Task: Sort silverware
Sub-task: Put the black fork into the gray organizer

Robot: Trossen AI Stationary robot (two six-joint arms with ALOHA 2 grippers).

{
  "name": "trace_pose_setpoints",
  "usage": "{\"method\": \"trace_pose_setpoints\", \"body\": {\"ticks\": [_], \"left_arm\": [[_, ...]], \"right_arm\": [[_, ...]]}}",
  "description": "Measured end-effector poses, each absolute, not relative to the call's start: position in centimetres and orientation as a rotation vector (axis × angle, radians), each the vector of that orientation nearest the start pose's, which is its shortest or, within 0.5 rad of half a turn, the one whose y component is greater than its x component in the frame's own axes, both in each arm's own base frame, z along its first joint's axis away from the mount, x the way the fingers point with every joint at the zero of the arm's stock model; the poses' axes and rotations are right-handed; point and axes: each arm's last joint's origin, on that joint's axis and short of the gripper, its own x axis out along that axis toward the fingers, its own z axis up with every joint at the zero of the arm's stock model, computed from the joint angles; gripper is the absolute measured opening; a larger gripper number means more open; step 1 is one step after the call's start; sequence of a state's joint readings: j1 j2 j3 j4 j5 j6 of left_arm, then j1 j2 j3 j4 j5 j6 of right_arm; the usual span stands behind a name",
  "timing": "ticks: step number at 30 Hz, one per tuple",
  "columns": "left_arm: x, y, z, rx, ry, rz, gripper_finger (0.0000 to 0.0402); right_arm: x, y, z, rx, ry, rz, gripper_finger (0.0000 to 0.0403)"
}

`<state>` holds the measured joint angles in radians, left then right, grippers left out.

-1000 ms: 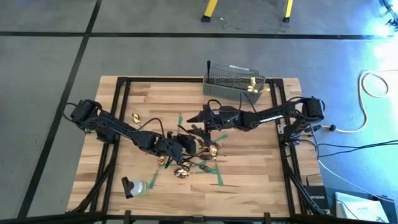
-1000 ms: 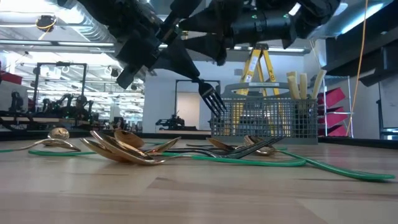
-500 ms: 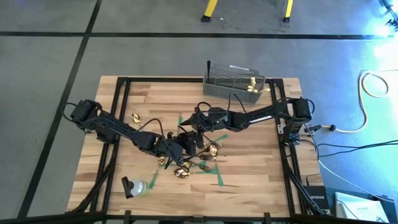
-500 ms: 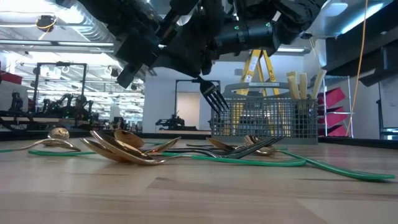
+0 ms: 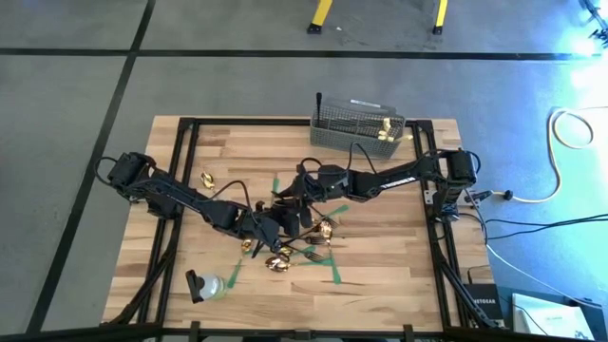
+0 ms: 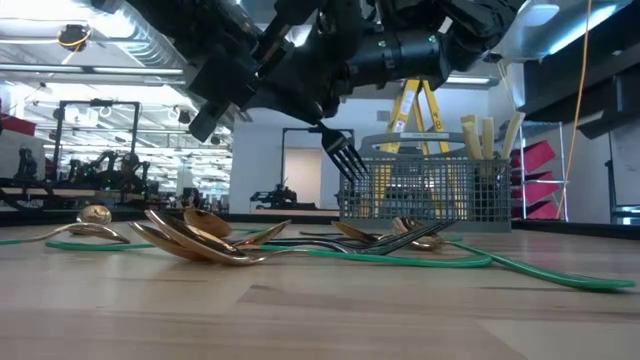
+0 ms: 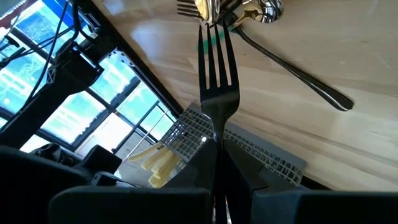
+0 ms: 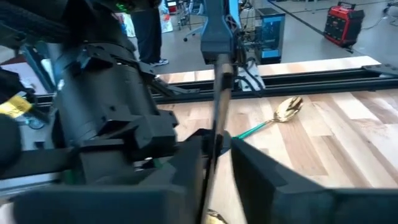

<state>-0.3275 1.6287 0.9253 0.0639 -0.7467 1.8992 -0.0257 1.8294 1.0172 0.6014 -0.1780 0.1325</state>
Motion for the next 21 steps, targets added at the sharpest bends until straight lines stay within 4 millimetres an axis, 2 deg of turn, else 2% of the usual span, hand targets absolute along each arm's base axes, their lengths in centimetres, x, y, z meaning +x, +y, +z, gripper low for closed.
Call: {"method": "trace_pose_setpoints", "body": {"ticks": [3, 15, 21], "left_arm": [[32.1, -8.82, 20.11, 2.139, 0.801, -0.266, 0.0], [32.12, -8.82, 20.15, 2.107, 0.8, -0.245, 0.0002], [32.1, -8.99, 20.24, 2.034, 0.798, -0.191, 0.0026]], "right_arm": [[39.36, -0.44, 20.21, 0.171, 0.221, 0.152, 0.0009], [39.36, -0.43, 20.23, 0.189, 0.221, 0.157, 0.0], [39.36, -0.44, 20.24, 0.198, 0.22, 0.159, 0.0]]}}
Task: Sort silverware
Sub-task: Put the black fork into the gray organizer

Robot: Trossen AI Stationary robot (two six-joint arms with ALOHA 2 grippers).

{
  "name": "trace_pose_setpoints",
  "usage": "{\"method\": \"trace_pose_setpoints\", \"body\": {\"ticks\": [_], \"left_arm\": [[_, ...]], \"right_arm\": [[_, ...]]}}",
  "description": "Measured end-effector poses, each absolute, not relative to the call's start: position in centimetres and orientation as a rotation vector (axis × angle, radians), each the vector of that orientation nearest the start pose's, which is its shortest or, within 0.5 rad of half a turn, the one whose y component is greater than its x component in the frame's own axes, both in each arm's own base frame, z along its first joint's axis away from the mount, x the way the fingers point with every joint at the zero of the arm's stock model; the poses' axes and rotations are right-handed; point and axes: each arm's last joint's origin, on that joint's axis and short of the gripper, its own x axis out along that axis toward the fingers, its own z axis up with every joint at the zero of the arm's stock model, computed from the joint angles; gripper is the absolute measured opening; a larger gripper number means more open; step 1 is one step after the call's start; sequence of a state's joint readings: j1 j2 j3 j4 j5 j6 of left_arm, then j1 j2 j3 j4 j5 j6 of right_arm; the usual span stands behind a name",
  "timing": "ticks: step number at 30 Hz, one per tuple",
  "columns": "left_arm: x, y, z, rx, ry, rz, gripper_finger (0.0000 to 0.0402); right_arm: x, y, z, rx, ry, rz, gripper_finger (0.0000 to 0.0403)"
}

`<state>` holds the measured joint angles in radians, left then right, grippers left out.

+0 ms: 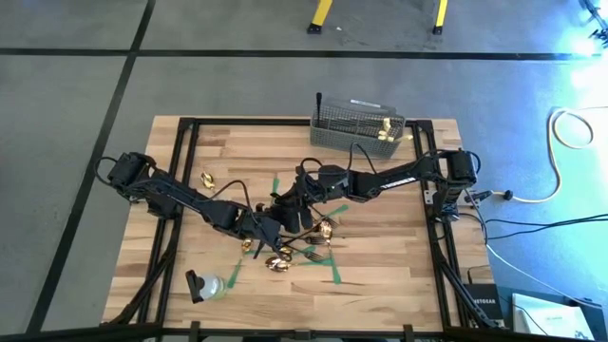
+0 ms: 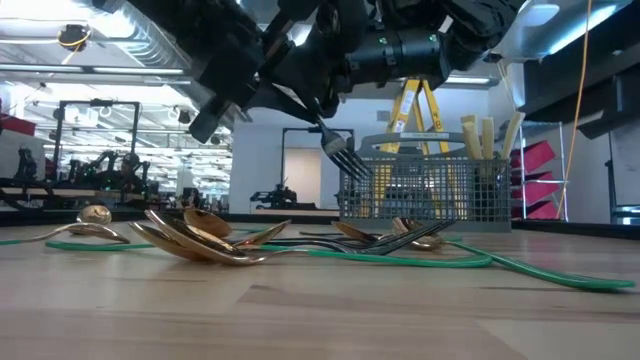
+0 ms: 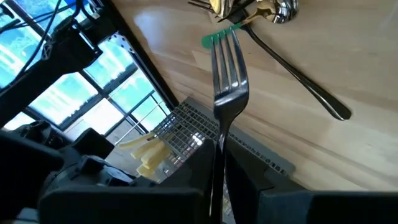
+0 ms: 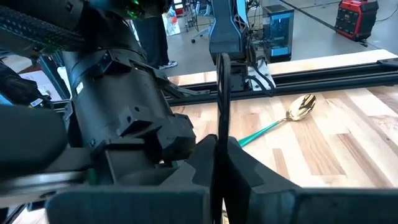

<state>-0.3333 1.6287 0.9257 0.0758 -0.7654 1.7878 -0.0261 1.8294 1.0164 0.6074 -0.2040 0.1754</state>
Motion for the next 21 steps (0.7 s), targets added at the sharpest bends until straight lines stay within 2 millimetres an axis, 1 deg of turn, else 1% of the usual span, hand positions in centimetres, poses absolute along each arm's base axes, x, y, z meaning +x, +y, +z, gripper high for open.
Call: {"method": "trace_pose_setpoints", "body": {"ticks": [11, 14, 21], "left_arm": [[32.2, -9.5, 20.5, 1.971, 0.738, -0.163, 0.01], [32.2, -9.9, 20.5, 1.931, 0.693, -0.178, 0.0121], [31.9, -10.6, 20.5, 1.801, 0.668, -0.145, 0.0166]], "right_arm": [[39.3, -0.5, 20.2, 0.202, 0.223, 0.163, 0.0], [39.3, -0.8, 20.2, 0.202, 0.218, 0.151, 0.0], [39.3, -1.8, 20.4, 0.224, 0.213, 0.131, 0.0]]}}
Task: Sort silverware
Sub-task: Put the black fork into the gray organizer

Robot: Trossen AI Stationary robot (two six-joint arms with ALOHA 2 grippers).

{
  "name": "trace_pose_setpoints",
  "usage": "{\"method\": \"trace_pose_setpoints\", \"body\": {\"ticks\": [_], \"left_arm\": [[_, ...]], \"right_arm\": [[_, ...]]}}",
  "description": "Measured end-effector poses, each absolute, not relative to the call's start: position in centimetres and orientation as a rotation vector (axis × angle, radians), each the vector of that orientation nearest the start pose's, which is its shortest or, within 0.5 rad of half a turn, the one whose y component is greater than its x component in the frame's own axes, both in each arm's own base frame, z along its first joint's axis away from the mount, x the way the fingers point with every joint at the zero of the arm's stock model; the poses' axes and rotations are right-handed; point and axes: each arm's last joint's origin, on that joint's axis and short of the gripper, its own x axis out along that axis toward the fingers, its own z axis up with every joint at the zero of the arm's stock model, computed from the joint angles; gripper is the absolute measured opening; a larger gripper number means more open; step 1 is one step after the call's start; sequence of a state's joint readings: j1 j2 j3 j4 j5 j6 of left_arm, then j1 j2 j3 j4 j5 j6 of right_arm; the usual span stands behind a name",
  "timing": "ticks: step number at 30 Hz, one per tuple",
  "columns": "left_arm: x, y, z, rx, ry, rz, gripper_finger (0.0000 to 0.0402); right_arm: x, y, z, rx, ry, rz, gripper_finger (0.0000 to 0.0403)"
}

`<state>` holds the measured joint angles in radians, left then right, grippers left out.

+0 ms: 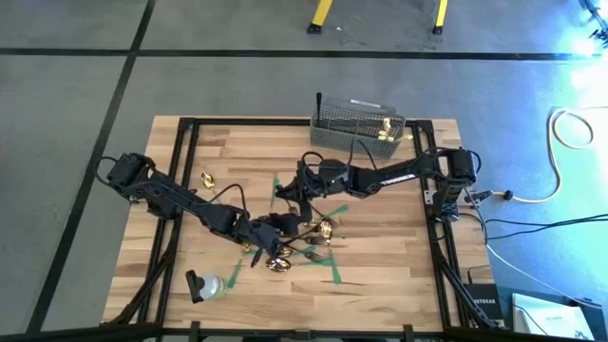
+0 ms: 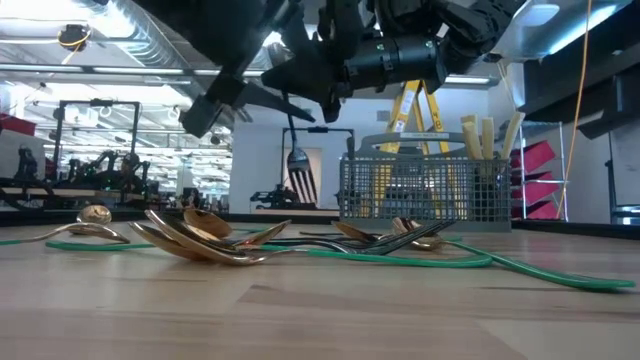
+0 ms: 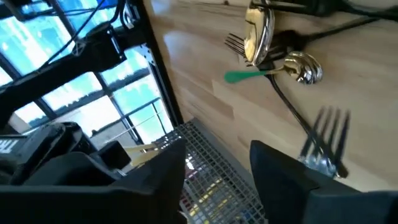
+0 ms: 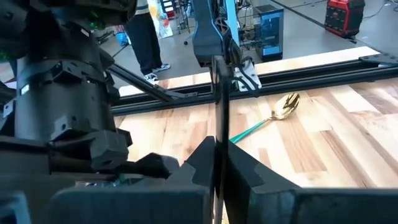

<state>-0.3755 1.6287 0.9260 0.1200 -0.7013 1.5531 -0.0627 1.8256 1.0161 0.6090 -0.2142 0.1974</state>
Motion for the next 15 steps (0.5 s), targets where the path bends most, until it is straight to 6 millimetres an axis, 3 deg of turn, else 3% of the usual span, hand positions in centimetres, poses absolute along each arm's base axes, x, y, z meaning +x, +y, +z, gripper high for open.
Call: {"method": "trace_pose_setpoints", "body": {"ticks": [6, 15], "left_arm": [[31.4, -11.8, 20.6, 1.655, 0.675, -0.034, 0.0188], [29.1, -15.7, 20.9, 1.434, 0.635, 0.215, 0.0192]], "right_arm": [[39.0, -2.7, 20.8, 0.229, 0.216, 0.125, 0.0], [37.8, -3.9, 22.6, 0.217, 0.233, 0.113, 0.0]]}}
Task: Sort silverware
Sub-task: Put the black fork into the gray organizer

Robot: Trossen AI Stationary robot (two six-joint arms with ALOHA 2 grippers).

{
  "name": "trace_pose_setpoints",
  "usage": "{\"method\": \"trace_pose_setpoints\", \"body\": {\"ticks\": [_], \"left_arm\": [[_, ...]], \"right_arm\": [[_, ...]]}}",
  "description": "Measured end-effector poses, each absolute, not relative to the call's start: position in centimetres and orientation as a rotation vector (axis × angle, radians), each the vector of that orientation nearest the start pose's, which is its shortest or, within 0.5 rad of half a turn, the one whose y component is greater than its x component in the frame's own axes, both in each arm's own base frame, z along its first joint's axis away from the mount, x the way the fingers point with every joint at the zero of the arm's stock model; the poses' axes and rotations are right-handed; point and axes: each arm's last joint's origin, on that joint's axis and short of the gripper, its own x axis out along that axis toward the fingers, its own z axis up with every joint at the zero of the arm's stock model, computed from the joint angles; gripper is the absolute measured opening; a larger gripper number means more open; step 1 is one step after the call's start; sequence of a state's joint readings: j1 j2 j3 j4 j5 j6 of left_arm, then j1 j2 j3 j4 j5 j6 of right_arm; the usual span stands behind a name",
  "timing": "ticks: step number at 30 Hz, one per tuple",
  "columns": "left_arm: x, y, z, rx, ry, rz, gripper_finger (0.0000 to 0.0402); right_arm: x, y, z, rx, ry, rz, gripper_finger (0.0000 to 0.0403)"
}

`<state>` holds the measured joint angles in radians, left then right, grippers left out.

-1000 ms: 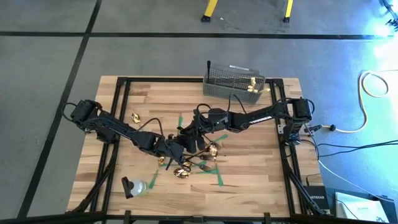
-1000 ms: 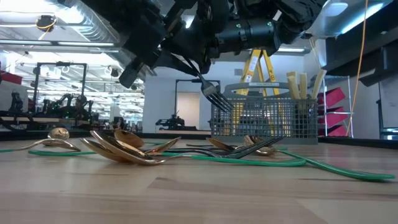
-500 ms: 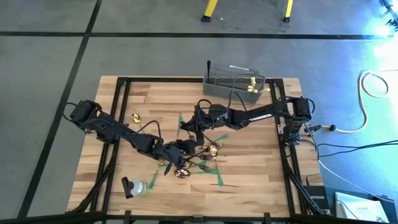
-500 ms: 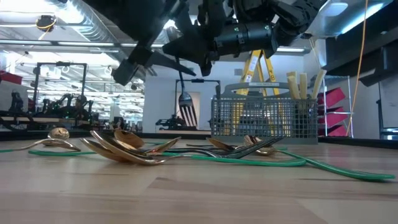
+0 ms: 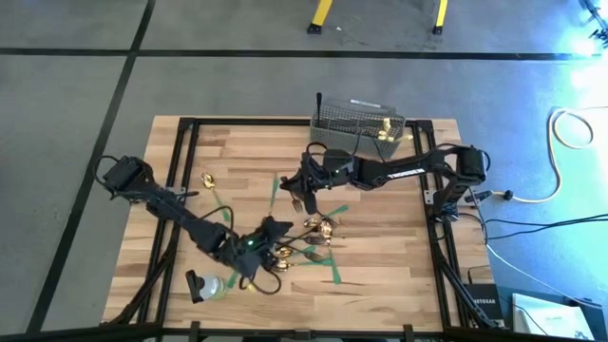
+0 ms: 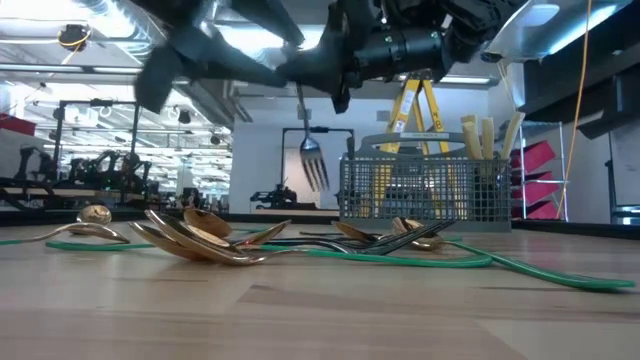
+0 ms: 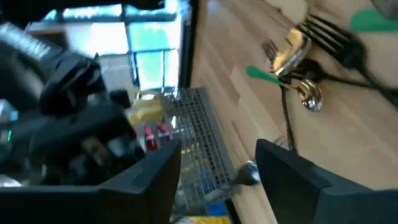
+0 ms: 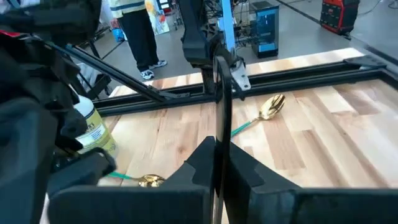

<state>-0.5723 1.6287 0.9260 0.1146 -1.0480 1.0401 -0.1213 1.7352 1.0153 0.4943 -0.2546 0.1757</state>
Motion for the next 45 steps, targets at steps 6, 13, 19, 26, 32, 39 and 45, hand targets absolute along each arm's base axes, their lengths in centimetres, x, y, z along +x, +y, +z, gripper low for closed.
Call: {"method": "trace_pose_setpoints", "body": {"ticks": [6, 13, 19, 26, 32, 39, 45], "left_arm": [[28.4, -16.8, 20.8, 1.066, 0.537, 0.272, 0.0192], [27.6, -15.6, 18.2, 0.686, 0.528, 0.291, 0.0192], [26.4, -14.9, 16.2, 0.559, 0.49, 0.318, 0.0192], [25.9, -15.1, 15.8, 0.487, 0.426, 0.311, 0.0192], [25.8, -15.1, 15.8, 0.453, 0.405, 0.312, 0.0192], [25.8, -15.1, 15.8, 0.434, 0.403, 0.307, 0.0192], [25.8, -15.3, 15.4, 0.422, 0.418, 0.28, 0.0192]], "right_arm": [[36.4, -5.2, 25.2, 0.167, 0.188, 0.09, 0.0], [34.3, -9.8, 27.5, 0.168, 0.12, 0.042, 0.0], [32.8, -14.9, 30.1, 0.14, 0.085, -0.039, 0.0], [30.3, -20.4, 33.6, 0.089, 0.054, -0.15, 0.0], [28.6, -23.4, 33.7, 0.087, 0.051, -0.228, 0.0], [30.1, -26.0, 30.8, 0.055, 0.003, -0.236, 0.0], [30.2, -28.1, 29.4, 0.073, 0.022, -0.265, 0.0]]}}
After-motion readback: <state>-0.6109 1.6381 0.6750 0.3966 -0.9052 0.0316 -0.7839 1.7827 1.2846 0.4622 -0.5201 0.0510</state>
